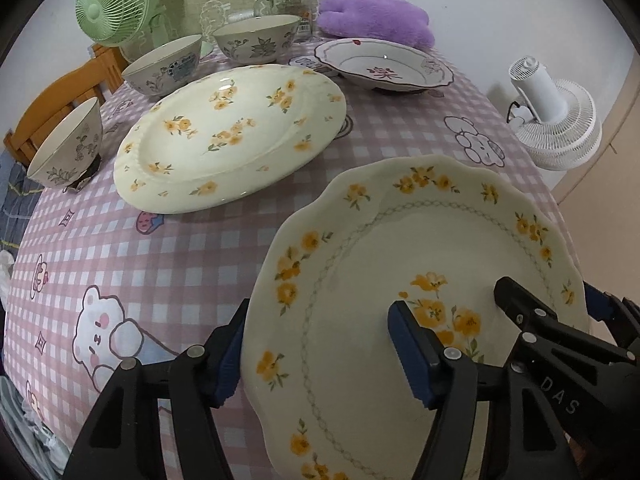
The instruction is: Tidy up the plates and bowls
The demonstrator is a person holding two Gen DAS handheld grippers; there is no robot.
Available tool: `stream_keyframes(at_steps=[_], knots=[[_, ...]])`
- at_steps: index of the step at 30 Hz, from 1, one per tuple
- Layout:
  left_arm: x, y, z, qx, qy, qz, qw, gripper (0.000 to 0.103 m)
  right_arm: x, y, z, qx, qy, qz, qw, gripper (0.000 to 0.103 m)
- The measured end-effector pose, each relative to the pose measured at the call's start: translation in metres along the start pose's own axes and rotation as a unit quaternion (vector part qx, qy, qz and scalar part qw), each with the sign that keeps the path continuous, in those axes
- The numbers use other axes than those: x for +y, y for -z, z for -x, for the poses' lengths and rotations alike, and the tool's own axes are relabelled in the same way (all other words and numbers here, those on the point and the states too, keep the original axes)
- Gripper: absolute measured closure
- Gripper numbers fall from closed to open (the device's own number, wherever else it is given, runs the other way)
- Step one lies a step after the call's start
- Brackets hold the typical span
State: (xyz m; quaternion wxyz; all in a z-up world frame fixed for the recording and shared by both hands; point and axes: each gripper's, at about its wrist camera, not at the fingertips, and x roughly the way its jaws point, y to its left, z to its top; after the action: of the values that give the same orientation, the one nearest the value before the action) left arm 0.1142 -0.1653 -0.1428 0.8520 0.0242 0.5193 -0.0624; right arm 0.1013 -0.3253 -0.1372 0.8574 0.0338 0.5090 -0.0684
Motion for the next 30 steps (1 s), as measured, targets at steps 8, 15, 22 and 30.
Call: stream_keyframes(at_steps=[8,15,22,30], knots=[[0.001,-0.002,0.000,0.012,-0.008,0.000,0.9999,0.035,0.004,-0.004,-0.001,0.009,-0.007,0.008,1.000,0.030],[0.019,0.005,0.006,0.020,-0.008,-0.004,0.9998,0.035,0.020,0.002,0.005,0.023,-0.007,0.016,1.000,0.032],[0.052,0.017,0.016,0.036,0.003,-0.002,0.9993,0.035,0.051,0.012,0.018,0.024,0.005,0.016,1.000,0.034],[0.101,0.020,0.028,0.030,0.009,-0.006,0.9995,0.035,0.098,0.023,0.033,0.018,0.011,0.012,1.000,0.034]])
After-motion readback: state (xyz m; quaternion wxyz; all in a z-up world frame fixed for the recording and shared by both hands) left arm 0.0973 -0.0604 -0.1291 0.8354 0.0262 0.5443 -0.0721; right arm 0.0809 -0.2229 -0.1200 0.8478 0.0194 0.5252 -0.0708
